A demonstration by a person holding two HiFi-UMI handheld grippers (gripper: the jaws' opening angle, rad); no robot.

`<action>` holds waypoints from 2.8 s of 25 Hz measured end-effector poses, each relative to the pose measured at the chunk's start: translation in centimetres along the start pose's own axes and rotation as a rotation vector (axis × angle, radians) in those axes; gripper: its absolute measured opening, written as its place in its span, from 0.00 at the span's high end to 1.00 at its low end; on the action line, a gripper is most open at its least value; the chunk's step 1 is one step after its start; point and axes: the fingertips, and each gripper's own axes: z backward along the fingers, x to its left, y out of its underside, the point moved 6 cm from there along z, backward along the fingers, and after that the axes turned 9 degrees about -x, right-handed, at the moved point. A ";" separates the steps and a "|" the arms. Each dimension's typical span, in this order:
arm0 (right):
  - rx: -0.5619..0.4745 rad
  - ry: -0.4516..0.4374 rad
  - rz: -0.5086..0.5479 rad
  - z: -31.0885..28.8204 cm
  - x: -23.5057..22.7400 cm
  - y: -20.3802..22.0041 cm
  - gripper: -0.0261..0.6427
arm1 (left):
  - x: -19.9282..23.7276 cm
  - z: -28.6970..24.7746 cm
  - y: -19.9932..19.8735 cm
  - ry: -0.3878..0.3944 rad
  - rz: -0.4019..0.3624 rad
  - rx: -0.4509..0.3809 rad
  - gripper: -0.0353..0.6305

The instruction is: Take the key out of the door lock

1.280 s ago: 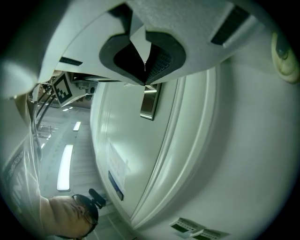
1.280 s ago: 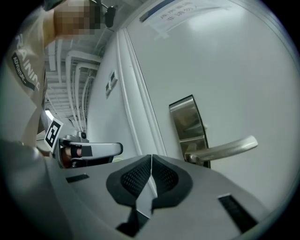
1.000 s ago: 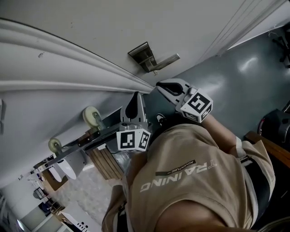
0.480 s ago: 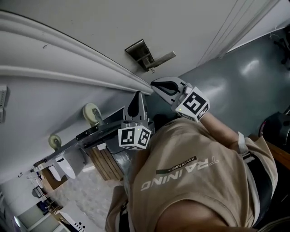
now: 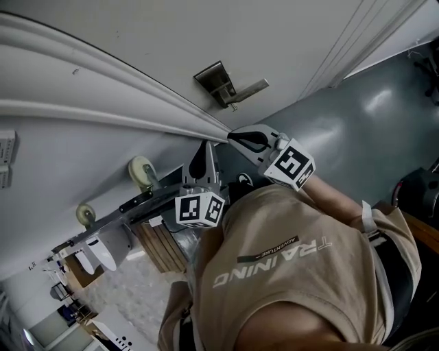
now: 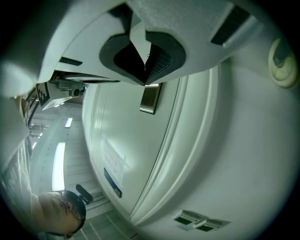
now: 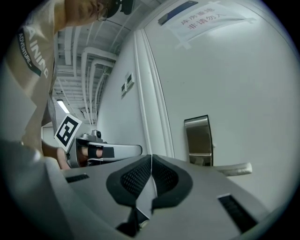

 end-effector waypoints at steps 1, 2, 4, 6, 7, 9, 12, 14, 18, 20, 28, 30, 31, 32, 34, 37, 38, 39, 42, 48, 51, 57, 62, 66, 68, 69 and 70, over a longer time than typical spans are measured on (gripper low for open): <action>0.002 0.008 -0.008 -0.1 0.0 0.0 0.94 | 0.1 0.0 0.2 -0.003 0.006 0.004 0.94; 0.001 0.015 -0.015 -0.3 0.0 0.0 0.94 | 0.2 0.0 0.3 -0.004 0.004 0.009 0.94; -0.005 0.012 -0.015 -0.8 0.3 -0.2 0.94 | 0.3 0.1 0.3 -0.005 -0.005 0.012 0.94; -0.005 -0.006 0.004 -0.9 0.6 -0.4 0.94 | 0.3 0.2 0.2 -0.005 -0.009 0.002 0.94; -0.003 -0.012 0.013 -0.9 0.7 -0.4 0.94 | 0.3 0.3 0.2 -0.006 -0.009 -0.003 0.94; 0.000 -0.014 0.016 -0.9 0.8 -0.2 0.94 | 0.2 0.5 0.5 -0.005 -0.003 -0.005 0.94; -0.007 -0.011 0.017 -0.7 1.2 0.6 0.94 | 0.0 0.8 1.2 0.011 0.004 0.013 0.94; -0.009 -0.020 0.021 -0.7 1.3 0.8 0.94 | -0.2 0.8 1.3 0.029 -0.014 0.019 0.94; -0.020 -0.025 0.022 0.1 2.2 0.7 0.94 | 0.2 1.5 1.6 0.037 -0.025 0.051 0.94; -0.017 0.009 0.021 1.0 1.5 1.1 0.94 | 0.2 1.3 2.0 0.036 0.020 0.060 0.94; 0.042 0.142 0.007 2.7 -1.4 3.3 0.94 | 0.0 1.4 1.4 0.101 -0.020 0.062 0.94; 0.039 0.125 0.003 2.5 -1.0 2.9 0.94 | 0.1 1.7 1.5 0.107 -0.011 0.066 0.94; 0.041 0.110 0.007 2.4 -0.7 2.8 0.94 | 0.2 1.9 1.5 0.106 -0.018 0.066 0.94; 0.048 0.100 0.016 2.2 -0.6 2.9 0.94 | 0.3 2.0 1.6 0.100 -0.023 0.066 0.94; 0.066 0.097 0.039 1.8 -0.5 3.1 0.94 | 0.5 2.2 1.6 0.089 -0.018 0.055 0.94; 0.076 0.128 0.049 1.4 -1.1 3.2 0.94 | 0.6 2.1 1.6 0.089 -0.025 0.044 0.94; 0.083 0.146 0.047 1.2 -1.5 3.1 0.94 | 0.6 2.0 1.5 0.093 -0.031 0.044 0.94; 0.090 0.160 0.046 1.1 -1.8 3.0 0.94 | 0.6 1.8 1.3 0.099 -0.038 0.040 0.94; 0.122 0.181 0.065 0.9 -2.3 3.2 0.94 | 1.0 1.4 1.0 0.099 -0.074 0.026 0.94; 0.166 0.186 0.093 0.4 -3.7 3.8 0.94 | 1.7 0.4 1.6 0.069 -0.039 0.014 0.94; 0.140 0.166 0.032 -0.1 -4.5 4.0 0.94 | 2.0 0.3 1.4 0.046 -0.065 0.015 0.94; 0.097 0.163 -0.167 -0.8 -6.5 5.7 0.94 | 3.8 -0.5 1.7 0.021 -0.080 0.054 0.94; 0.125 0.179 -0.209 -1.2 -7.6 7.0 0.94 | 4.5 -2.4 1.0 0.039 -0.107 0.063 0.94; 0.145 0.201 -0.366 -1.6 -8.7 8.9 0.94 | 4.8 -3.8 0.7 0.073 -0.138 0.076 0.94; 0.138 0.237 -0.399 -1.6 -9.5 9.4 0.94 | 4.7 -4.5 0.8 0.094 -0.173 0.089 0.94; 0.133 0.254 -0.416 -1.5 -9.8 9.6 0.94 | 4.7 -4.8 0.8 0.103 -0.173 0.091 0.94; 0.128 0.271 -0.438 -1.6 -10.2 9.9 0.94 | 4.7 -5.0 0.8 0.111 -0.160 0.091 0.94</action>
